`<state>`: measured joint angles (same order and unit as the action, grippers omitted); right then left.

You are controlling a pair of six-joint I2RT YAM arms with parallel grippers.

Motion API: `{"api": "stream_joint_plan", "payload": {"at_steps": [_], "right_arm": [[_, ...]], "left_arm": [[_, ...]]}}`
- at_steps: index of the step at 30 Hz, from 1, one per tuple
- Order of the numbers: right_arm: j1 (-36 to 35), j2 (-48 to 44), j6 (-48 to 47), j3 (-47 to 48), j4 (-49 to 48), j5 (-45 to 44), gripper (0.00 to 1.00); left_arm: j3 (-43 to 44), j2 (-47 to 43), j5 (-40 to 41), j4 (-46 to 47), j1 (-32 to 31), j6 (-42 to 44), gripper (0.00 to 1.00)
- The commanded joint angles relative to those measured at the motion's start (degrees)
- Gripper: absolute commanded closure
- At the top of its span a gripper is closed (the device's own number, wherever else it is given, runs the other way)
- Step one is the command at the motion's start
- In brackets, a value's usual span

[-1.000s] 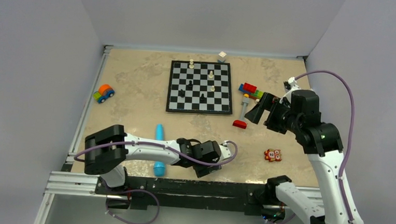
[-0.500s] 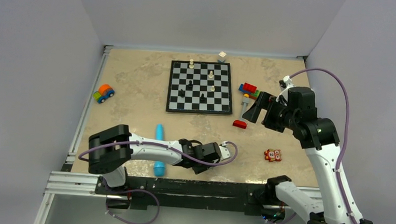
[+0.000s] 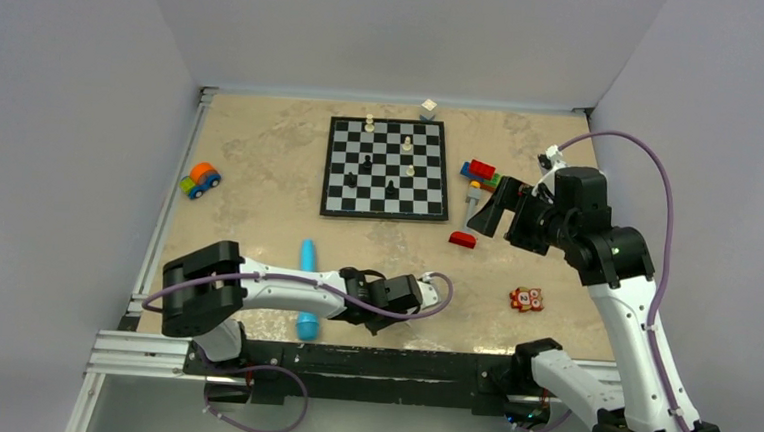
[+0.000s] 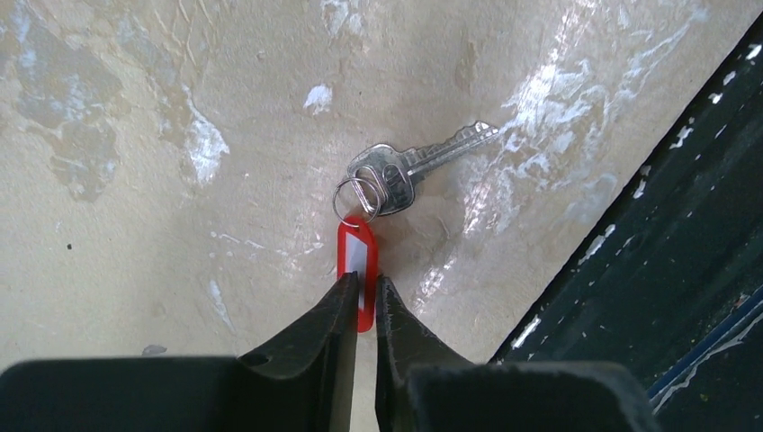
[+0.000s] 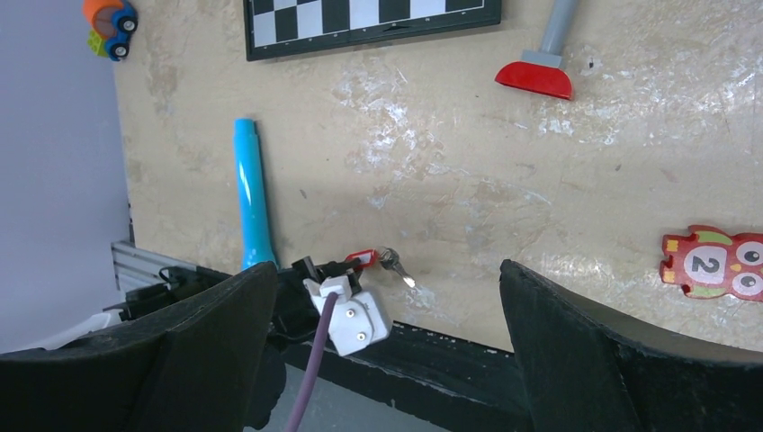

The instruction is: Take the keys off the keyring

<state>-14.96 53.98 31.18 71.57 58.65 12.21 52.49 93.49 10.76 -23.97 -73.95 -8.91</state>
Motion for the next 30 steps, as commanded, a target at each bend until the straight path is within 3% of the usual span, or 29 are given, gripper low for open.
{"api": "stream_joint_plan", "payload": {"at_steps": [1,3,19,25,30], "right_arm": [[-0.16,-0.76,-0.31,0.87,-2.07,1.06,0.02],[-0.15,-0.80,-0.20,0.71,-2.37,1.06,0.02],[-0.08,0.36,-0.61,1.91,-5.12,5.19,0.02],[-0.12,1.17,-0.54,3.37,-9.30,15.07,0.02],[-0.02,0.16,3.40,2.91,-18.78,27.37,0.02]], "left_arm": [[1.51,-2.77,0.64,-2.94,-0.05,1.34,0.89],[2.71,-3.24,0.28,-4.46,0.11,1.58,1.00],[15.65,-13.92,-2.48,-20.40,0.82,5.54,1.00],[23.26,-18.21,-6.22,-26.47,1.29,8.45,1.00],[28.61,-22.32,-5.63,-28.83,1.33,11.77,1.00]]}}
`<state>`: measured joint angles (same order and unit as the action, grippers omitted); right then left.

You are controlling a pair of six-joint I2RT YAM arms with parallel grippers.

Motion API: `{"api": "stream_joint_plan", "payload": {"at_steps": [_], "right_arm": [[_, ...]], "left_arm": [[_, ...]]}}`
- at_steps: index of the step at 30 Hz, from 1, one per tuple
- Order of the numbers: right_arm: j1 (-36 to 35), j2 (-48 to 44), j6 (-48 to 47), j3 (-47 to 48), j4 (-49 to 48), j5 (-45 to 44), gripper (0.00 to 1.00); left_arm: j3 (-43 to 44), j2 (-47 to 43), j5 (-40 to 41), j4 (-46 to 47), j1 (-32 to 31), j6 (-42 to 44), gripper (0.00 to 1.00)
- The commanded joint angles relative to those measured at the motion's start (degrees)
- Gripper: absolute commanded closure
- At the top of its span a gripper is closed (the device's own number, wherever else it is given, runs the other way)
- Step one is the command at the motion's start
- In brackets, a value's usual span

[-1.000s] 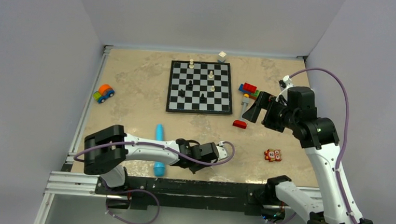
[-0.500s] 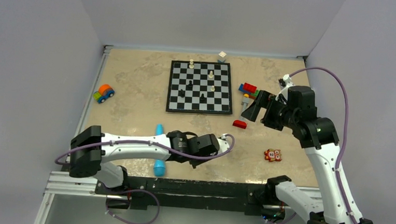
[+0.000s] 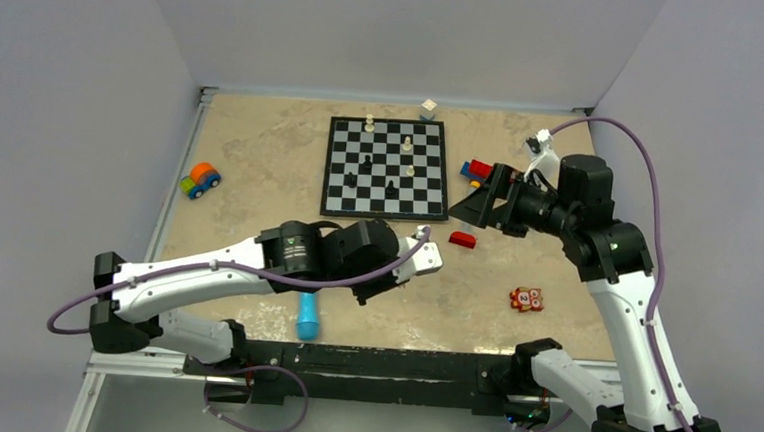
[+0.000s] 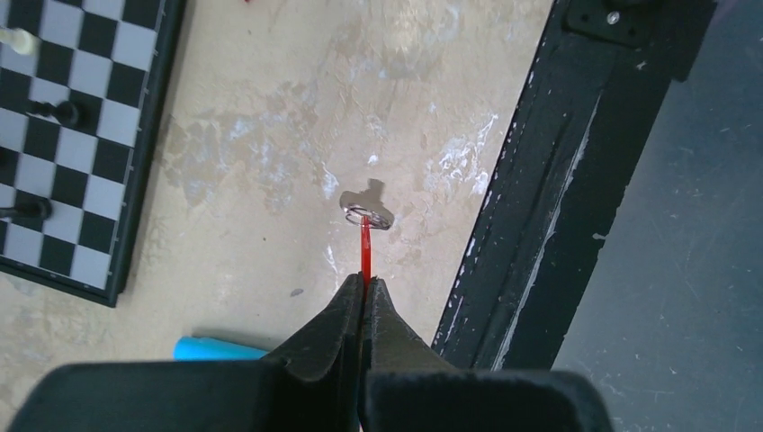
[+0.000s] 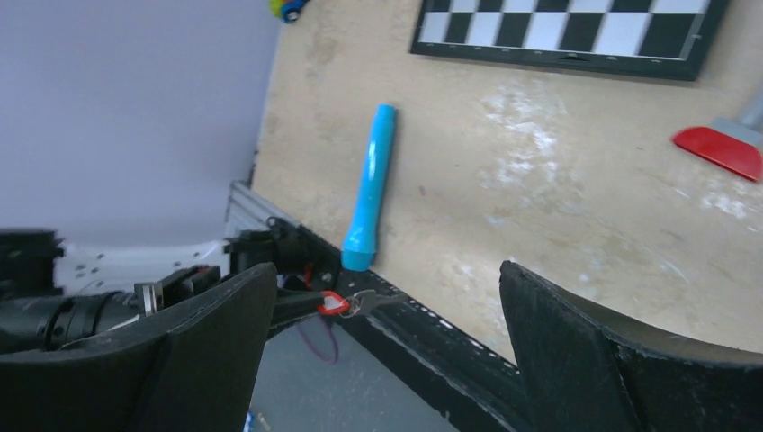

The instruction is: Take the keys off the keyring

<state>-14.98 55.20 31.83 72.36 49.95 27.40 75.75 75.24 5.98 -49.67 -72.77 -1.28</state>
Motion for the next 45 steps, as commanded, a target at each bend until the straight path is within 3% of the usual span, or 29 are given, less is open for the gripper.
{"api": "stream_joint_plan", "payload": {"at_steps": [1,11,14,25,45], "right_arm": [[-0.08,-1.32,4.08,1.89,-12.70,14.19,0.02],[-0.08,-5.80,21.81,-6.56,-45.67,31.10,0.02],[-0.13,-6.11,24.35,-7.21,-50.99,34.12,0.05],[-0.52,-6.72,28.08,-4.84,-58.97,38.95,0.16],[-3.39,-4.07,31.72,-1.07,-66.87,40.89,0.37]], "left_arm": [[6.10,-5.00,-0.85,-3.25,0.10,4.70,1.00],[8.02,-14.11,-5.43,2.31,0.09,10.75,1.00],[8.02,-16.33,-5.41,6.45,0.11,10.45,1.00],[8.68,-18.54,-9.84,19.71,0.09,11.76,1.00],[13.18,-11.86,-6.54,32.68,0.09,9.10,1.00]]}}
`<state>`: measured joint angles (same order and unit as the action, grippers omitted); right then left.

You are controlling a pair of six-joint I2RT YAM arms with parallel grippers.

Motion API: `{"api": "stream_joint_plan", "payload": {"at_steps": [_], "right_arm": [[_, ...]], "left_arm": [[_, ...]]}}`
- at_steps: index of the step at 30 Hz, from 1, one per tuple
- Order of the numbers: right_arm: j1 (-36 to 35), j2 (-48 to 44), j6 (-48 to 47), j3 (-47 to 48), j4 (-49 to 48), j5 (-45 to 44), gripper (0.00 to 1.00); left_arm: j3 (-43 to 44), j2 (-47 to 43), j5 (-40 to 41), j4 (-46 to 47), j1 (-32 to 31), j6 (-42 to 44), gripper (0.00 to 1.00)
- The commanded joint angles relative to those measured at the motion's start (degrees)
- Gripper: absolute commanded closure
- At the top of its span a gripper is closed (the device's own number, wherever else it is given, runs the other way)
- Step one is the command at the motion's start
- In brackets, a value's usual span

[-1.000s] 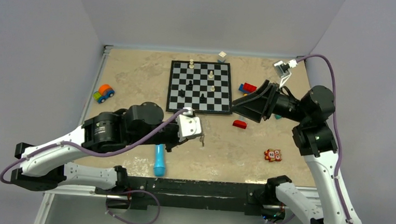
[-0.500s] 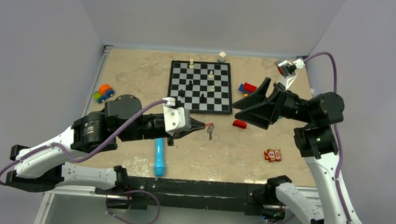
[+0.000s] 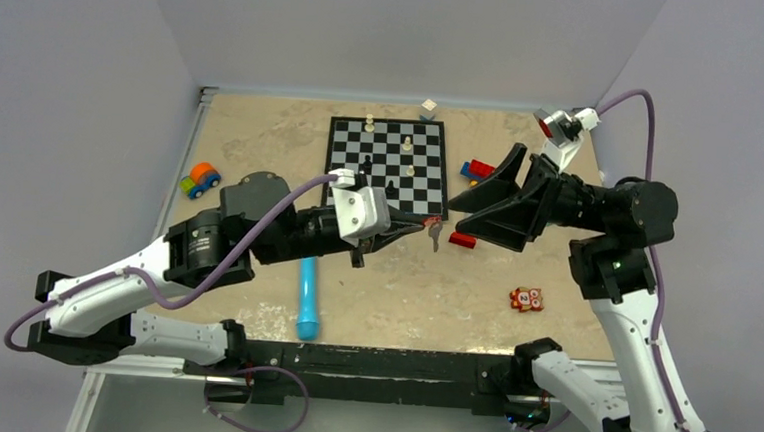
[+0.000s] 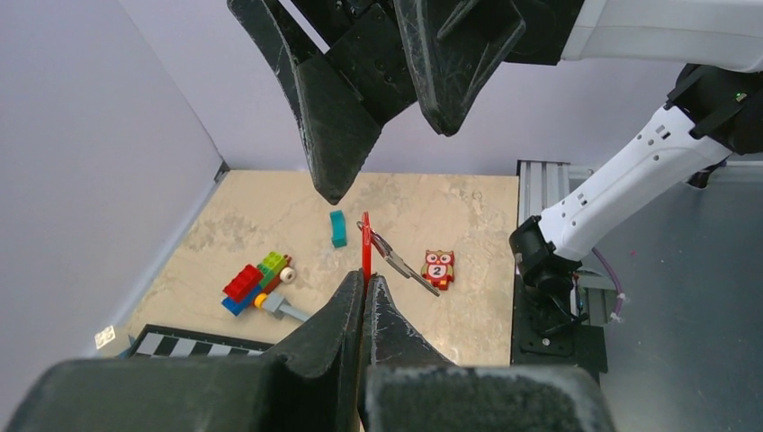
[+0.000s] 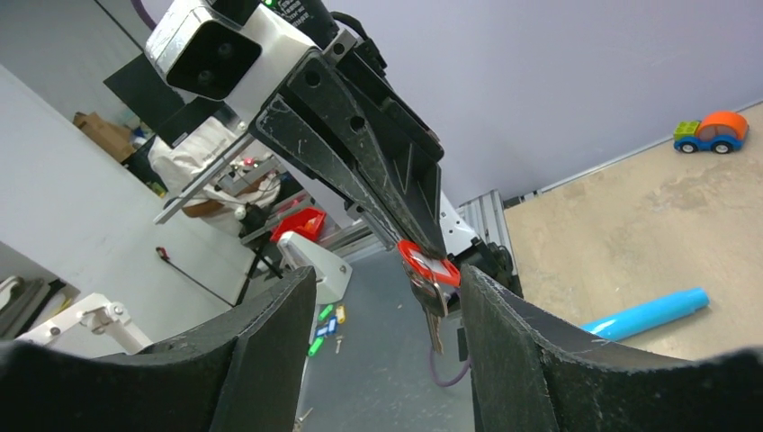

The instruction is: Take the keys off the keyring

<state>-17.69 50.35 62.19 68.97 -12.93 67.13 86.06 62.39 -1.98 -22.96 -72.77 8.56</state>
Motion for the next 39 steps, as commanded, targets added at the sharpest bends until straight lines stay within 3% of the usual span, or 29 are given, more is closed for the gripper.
{"api": "stream_joint_plan", "payload": {"at_steps": [1,16,30,39], "right_arm": [[-0.79,0.94,1.35,2.38,-4.03,1.16,0.38],[-1.39,2.01,-0.36,1.96,-2.52,0.03,0.47],[-2.79,2.39,-1.30,2.57,-1.00,-1.28,0.80],[-2.88,2.04,-4.32,3.33,4.34,-1.99,0.95]], "left_arm": [[2.93,1.21,1.57,6.62,0.13,-0.69,1.00],[4.11,2.09,3.72,10.21,0.09,0.06,1.00],[3.97,3.01,3.83,11.47,0.13,0.30,1.00],[3.55,2.61,4.20,10.47,0.16,-0.22,1.00]]}}
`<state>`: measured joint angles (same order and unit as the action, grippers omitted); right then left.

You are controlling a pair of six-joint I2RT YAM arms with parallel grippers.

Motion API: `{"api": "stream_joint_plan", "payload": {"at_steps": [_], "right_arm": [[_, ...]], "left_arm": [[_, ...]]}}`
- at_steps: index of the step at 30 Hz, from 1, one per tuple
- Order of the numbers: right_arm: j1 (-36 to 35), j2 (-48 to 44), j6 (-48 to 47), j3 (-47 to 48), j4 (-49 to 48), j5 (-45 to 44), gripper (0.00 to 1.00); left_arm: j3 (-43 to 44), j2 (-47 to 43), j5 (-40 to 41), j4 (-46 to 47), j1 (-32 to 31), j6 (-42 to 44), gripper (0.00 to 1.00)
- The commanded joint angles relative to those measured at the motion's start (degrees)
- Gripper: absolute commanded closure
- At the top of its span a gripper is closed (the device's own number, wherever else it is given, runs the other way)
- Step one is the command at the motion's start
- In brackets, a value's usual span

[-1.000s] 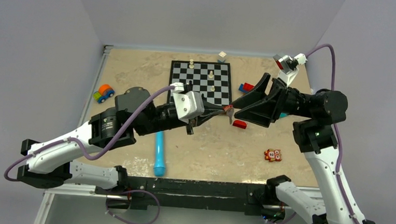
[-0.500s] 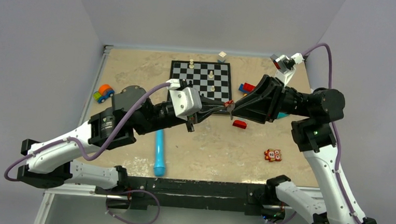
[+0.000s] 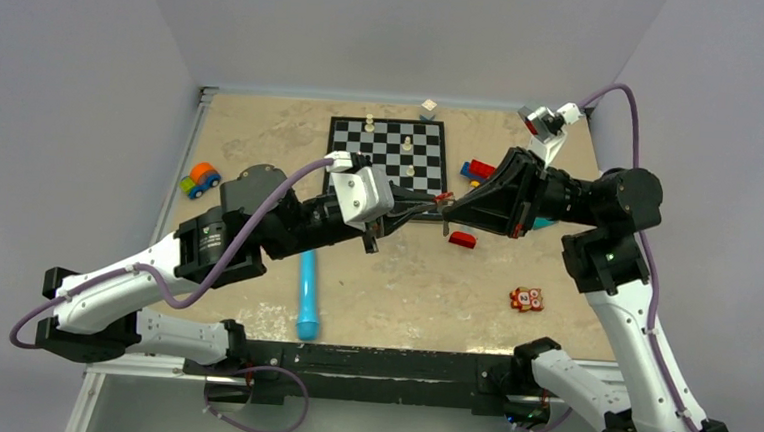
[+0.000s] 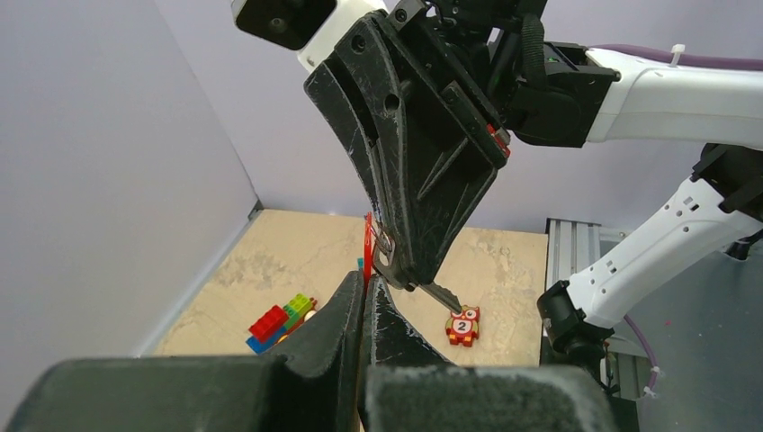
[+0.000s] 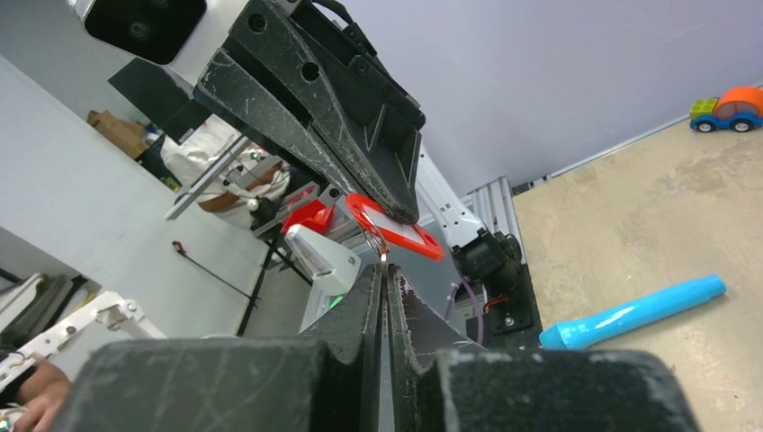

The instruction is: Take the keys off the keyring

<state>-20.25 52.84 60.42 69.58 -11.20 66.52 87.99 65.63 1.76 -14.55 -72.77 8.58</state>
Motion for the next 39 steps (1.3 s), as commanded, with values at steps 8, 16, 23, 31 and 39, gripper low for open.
{"api": "stream_joint_plan", "payload": {"at_steps": [8,16,23,31,39], "right_arm": [[-0.36,-0.14,-8.65,4.61,13.40,-1.58,1.00],[-0.36,5.30,-31.22,14.61,48.58,-6.45,1.00],[-0.45,7.98,-39.12,15.46,65.57,-16.24,1.00],[-5.43,7.15,-43.90,12.89,68.83,-19.06,1.00],[-9.10,4.63,-42.63,8.36,64.59,-16.27,1.00]], "left_arm": [[0.86,-2.61,4.17,-1.34,0.09,-2.09,0.37],[-1.22,-9.08,9.26,-8.68,0.19,-3.97,0.17],[8.14,-6.34,1.84,-26.48,8.95,-19.64,0.25],[18.17,5.56,-26.96,-39.53,19.24,-28.45,0.25],[13.33,7.70,-46.56,-34.97,24.51,-30.06,0.35]]}}
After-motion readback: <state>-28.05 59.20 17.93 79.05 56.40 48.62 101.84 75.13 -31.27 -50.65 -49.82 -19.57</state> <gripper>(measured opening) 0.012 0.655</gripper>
